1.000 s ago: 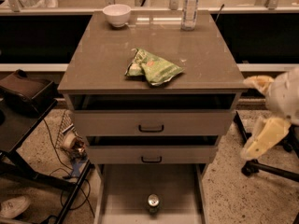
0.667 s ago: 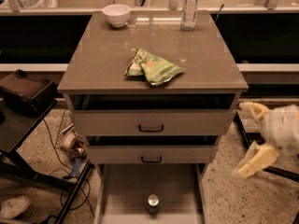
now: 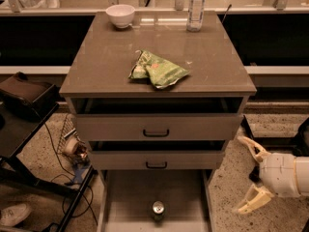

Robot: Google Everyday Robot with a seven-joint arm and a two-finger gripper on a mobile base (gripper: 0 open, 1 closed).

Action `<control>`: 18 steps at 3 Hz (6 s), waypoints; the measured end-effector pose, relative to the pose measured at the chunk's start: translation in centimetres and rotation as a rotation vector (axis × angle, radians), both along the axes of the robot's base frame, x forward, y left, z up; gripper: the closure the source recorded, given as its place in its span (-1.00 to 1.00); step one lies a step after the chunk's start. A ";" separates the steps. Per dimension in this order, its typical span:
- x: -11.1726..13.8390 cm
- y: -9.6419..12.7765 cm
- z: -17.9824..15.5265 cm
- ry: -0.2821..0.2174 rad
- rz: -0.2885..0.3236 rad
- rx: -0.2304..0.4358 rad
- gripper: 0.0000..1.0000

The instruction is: Pick green can from bottom drawer and place on counter

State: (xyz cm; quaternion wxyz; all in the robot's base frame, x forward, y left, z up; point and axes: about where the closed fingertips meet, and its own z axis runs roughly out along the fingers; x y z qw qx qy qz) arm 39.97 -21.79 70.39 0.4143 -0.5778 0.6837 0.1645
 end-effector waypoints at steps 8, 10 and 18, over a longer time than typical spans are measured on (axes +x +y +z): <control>6.5 8.8 -33.2 0.037 0.117 0.217 -1.00; 8.2 10.7 -39.6 0.082 0.119 0.318 -1.00; 7.6 22.5 -50.4 0.180 0.280 0.581 -0.22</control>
Offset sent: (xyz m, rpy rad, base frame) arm 0.0099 0.0272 -0.0460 0.0651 0.0094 -0.0033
